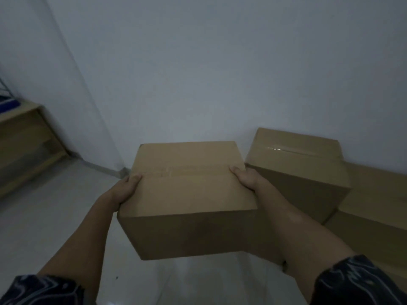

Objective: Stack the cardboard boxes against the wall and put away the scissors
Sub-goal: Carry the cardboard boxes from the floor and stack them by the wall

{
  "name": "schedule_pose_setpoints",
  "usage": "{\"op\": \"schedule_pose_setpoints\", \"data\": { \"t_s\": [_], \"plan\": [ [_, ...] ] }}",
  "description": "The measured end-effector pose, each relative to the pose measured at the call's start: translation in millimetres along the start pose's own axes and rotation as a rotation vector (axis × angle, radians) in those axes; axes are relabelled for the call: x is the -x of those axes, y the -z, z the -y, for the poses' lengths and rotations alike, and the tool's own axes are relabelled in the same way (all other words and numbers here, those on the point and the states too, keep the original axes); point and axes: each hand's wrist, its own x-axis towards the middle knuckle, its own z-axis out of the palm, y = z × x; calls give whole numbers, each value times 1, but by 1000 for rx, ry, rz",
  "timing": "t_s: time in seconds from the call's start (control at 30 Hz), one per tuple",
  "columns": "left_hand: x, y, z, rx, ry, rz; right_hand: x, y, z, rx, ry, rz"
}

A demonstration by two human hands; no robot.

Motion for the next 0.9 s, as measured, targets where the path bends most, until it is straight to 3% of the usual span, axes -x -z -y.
{"op": "schedule_pose_setpoints", "data": {
  "t_s": [0.13, 0.43, 0.6, 0.77, 0.9],
  "plan": [
    [-82, 11, -33, -32, -18, 5, -49, -4, 41, -21, 24, -79],
    [-228, -26, -109, -160, -174, 121, -152, 43, 66, 16, -84, -368],
    [-295, -50, -132, -266, -268, 159, -192, 51, 72, 86, -76, -347],
    [-357, -73, -141, -303, -309, 210, -225, 42, 56, 52, -70, -434],
    [-399, -94, -135, -306, -315, 258, -262, 35, 41, 324, -170, -521]
  ]
}}
